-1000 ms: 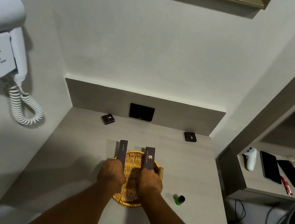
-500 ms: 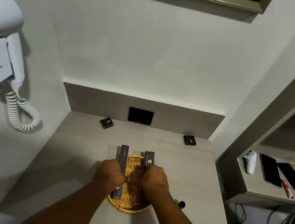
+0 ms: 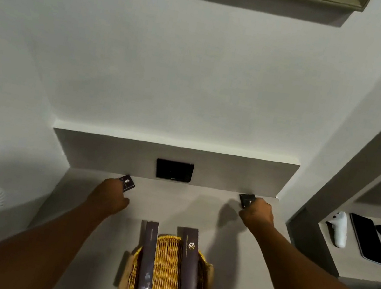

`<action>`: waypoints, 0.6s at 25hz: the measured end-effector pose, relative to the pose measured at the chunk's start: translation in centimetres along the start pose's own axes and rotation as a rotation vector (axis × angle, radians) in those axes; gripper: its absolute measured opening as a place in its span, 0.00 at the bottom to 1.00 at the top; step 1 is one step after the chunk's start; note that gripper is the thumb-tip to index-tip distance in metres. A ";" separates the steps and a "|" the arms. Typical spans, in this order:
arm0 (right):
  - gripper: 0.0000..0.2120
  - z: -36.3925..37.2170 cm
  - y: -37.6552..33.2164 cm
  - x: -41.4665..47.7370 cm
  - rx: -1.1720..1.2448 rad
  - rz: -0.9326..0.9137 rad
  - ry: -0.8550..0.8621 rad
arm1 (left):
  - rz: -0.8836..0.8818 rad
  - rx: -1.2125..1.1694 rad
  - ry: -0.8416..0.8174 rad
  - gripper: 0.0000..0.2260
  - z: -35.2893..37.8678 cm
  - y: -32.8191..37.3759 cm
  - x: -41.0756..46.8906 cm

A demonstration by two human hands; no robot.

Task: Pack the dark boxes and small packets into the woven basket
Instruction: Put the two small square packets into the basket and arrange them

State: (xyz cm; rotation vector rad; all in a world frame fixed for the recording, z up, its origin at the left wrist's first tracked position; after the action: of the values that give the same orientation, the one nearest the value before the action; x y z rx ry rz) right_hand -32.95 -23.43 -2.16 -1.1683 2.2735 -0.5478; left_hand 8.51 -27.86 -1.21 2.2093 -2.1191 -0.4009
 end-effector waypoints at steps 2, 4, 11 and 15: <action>0.08 0.9 0.1 3.2 0.032 0.017 0.036 | 0.024 0.008 -0.020 0.17 1.7 -0.4 3.1; 0.10 1.4 0.1 5.5 0.060 0.036 0.060 | 0.052 0.003 -0.047 0.15 3.0 -0.7 5.3; 0.12 3.6 1.7 10.5 0.005 0.081 0.068 | 0.081 -0.015 0.050 0.05 5.2 -1.8 9.1; 0.13 3.3 1.1 9.5 0.001 0.052 0.022 | 0.122 -0.010 0.015 0.05 4.6 -1.6 8.9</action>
State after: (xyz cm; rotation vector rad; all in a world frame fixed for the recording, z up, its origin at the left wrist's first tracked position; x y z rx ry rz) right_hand -36.32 -31.05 -7.86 -1.1049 2.3151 -0.5448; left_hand 9.23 -35.91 -7.34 2.0573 -2.2240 -0.3856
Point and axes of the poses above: each hand's wrist, its own x-axis towards the middle knuckle, its own z-axis out of the palm, y = z × x, the point moved 6 cm from there along x, towards the middle knuckle, and after that the axes turned 7 degrees about x, right-handed, at the moved point
